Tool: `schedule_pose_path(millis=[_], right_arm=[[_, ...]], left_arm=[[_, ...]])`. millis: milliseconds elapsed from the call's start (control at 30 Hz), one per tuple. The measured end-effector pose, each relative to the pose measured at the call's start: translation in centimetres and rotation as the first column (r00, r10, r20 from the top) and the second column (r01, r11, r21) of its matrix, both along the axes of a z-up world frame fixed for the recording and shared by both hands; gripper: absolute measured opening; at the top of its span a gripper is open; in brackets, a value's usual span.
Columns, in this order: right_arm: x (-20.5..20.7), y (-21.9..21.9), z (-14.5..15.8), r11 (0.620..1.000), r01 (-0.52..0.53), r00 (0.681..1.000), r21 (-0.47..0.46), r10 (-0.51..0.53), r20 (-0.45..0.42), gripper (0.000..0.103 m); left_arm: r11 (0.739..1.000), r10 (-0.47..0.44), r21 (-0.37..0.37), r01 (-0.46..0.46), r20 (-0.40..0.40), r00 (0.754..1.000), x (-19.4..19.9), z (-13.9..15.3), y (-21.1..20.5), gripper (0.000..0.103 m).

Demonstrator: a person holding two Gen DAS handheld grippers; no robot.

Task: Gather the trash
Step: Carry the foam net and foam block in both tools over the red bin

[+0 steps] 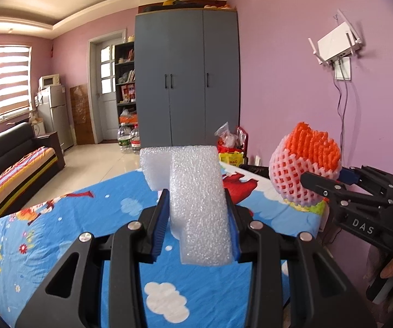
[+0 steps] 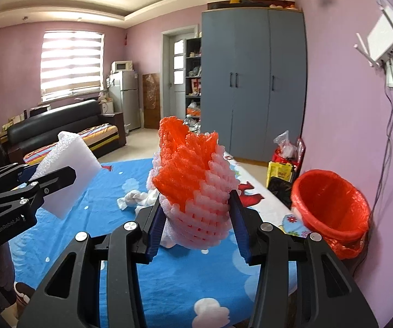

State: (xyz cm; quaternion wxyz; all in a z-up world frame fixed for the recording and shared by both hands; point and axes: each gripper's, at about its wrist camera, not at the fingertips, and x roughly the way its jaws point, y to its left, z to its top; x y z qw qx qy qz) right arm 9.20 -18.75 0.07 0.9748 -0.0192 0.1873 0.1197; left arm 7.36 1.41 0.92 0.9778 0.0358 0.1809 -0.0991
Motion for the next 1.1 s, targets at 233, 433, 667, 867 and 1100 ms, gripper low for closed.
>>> schedule_pose_path(millis=[233, 433, 667, 867, 1100], right_arm=[[0.3, -2.8, 0.0, 0.998, 0.058, 0.998, 0.026, -0.058, -0.002, 0.044], [0.7, -4.4, 0.1, 0.995, 0.092, 0.996, 0.032, -0.092, 0.009, 0.044], [1.1, -7.2, 0.0, 0.987, 0.156, 0.988, 0.045, -0.156, 0.010, 0.044], [1.6, -9.9, -0.5, 0.975, 0.215, 0.977, 0.055, -0.215, 0.005, 0.044], [2.1, -13.5, -1.0, 0.955, 0.288, 0.957, 0.063, -0.289, 0.001, 0.044]], left_arm=[[0.999, -0.044, 0.018, 0.044, -0.003, 0.999, 0.9, 0.2, -2.3, 0.036], [0.995, -0.098, 0.030, 0.099, -0.018, 0.995, 2.7, -0.2, -5.1, 0.036], [0.987, -0.158, 0.038, 0.159, -0.016, 0.987, 4.5, -0.1, -8.4, 0.036], [0.974, -0.221, 0.044, 0.221, -0.015, 0.975, 6.3, 0.2, -11.9, 0.036], [0.956, -0.289, 0.047, 0.289, -0.021, 0.957, 7.9, 0.3, -15.4, 0.036]])
